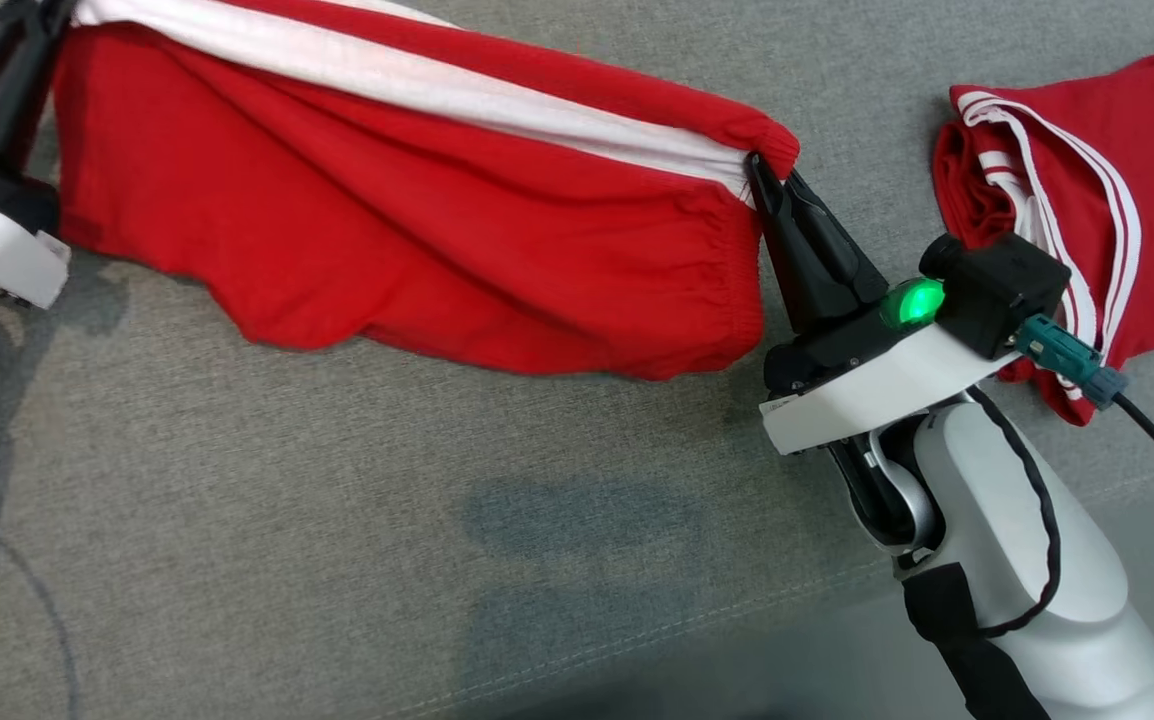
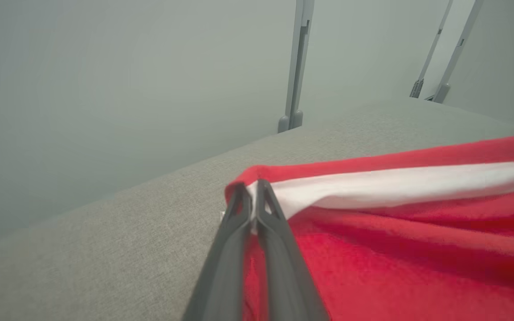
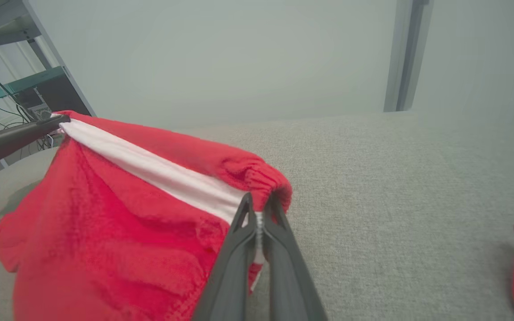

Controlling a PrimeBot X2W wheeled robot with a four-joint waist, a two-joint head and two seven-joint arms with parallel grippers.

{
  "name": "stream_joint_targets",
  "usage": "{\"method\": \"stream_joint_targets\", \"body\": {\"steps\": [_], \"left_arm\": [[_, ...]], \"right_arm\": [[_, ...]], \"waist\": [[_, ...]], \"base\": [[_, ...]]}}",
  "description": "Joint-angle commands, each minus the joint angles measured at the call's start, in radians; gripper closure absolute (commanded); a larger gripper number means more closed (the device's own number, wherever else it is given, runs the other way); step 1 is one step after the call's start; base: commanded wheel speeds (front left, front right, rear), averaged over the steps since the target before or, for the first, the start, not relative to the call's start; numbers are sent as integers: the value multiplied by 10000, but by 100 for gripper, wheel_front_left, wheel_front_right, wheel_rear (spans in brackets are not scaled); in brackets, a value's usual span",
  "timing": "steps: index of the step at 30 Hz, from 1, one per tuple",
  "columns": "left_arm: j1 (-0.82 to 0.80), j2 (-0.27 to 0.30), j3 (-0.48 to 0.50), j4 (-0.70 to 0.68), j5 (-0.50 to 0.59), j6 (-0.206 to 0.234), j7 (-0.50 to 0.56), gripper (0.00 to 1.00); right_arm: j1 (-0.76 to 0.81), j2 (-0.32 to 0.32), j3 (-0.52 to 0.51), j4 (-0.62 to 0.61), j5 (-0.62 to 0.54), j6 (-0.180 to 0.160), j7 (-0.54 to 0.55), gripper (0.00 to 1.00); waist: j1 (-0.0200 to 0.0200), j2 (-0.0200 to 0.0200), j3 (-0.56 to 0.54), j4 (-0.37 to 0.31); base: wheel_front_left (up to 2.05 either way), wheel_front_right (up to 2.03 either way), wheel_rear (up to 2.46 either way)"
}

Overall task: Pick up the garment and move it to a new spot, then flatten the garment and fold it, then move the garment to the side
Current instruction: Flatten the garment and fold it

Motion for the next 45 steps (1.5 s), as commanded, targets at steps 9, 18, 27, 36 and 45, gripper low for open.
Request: {"method": "stream_joint_targets", "body": {"steps": [9, 18, 27, 36, 45], "left_arm": [[-1092, 868, 117, 192, 173, 7, 184, 100], [-1249, 1040, -16, 131, 37, 7, 204, 100], [-1264, 1093, -243, -10, -108, 7, 165, 0], [-1044, 935, -456, -111, -323, 7, 35, 0], [-150, 158, 347, 314, -37, 342, -50, 0]], "right_arm": [[183, 81, 568, -1061, 543, 0, -131, 100], [242, 81, 954, -1510, 905, 0, -131, 100], [177, 81, 1112, -1544, 1023, 0, -131, 1], [342, 81, 827, -1537, 685, 0, -131, 0], [1078, 81, -175, -922, -76, 0, -131, 0]], "waist": [[0, 0, 578, -643], [0, 0, 911, -723], [0, 0, 1100, -666], [0, 0, 773, -461], [0, 0, -302, -27]], "base": [[0, 0, 0], [0, 0, 0], [0, 0, 0], [0, 0, 0], [0, 0, 0]]}}
